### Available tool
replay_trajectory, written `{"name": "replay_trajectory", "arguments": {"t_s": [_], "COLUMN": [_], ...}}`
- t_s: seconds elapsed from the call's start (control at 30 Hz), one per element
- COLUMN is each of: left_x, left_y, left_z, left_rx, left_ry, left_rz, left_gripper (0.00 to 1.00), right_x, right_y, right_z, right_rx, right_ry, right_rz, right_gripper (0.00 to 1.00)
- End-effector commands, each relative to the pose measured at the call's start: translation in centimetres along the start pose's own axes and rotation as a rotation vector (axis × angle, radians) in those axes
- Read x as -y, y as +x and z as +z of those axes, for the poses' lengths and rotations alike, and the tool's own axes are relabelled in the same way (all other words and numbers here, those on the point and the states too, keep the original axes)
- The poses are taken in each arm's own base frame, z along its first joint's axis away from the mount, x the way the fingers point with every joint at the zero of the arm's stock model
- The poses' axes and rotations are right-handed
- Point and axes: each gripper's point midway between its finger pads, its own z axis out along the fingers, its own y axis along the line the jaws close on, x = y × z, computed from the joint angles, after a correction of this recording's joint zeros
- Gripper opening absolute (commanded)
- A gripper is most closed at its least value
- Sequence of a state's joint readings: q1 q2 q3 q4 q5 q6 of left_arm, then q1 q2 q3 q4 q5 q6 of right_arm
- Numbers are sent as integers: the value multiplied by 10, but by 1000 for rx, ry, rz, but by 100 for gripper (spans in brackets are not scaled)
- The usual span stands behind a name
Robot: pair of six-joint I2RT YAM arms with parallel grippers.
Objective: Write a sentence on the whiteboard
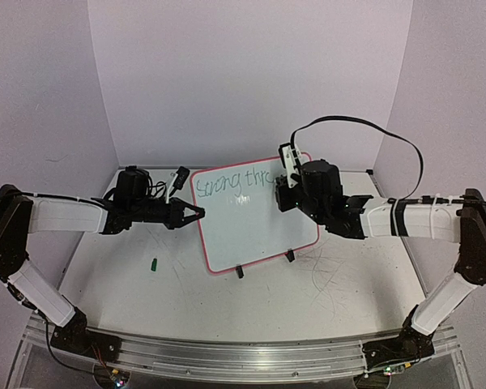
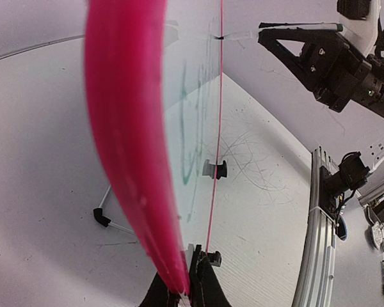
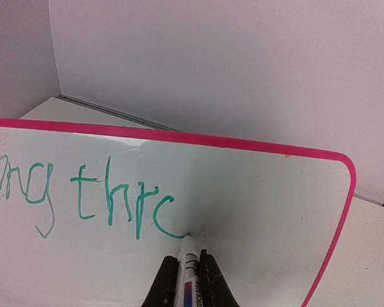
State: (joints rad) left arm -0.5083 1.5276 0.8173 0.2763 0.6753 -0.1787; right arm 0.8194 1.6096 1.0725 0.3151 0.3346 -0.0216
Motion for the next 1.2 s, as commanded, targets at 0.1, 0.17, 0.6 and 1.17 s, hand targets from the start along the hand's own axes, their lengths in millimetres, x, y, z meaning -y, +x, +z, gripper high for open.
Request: {"name": "replay_trajectory", "arguments": {"t_s": [0.1, 0.17, 0.6, 1.17], "left_x": [-31, -30, -31, -29], "left_y": [-8, -8, -7, -9], "left_z": [-2, -1, -1, -2], "left_rx": [12, 12, 10, 16], "left_ry": [-162, -160, -158, -159], "left_rz": [92, 92, 94, 97], "left_gripper": [0, 0, 0, 0], "right_x": [10, 8, -13, 28], "right_y": [-39, -40, -36, -53], "right_z": [3, 5, 9, -11], "right_rx": [105, 109, 84, 154], "right_ry": [40, 31, -79, -45], "right_rz": [61, 61, 46, 123], "right_gripper": [0, 0, 0, 0]}}
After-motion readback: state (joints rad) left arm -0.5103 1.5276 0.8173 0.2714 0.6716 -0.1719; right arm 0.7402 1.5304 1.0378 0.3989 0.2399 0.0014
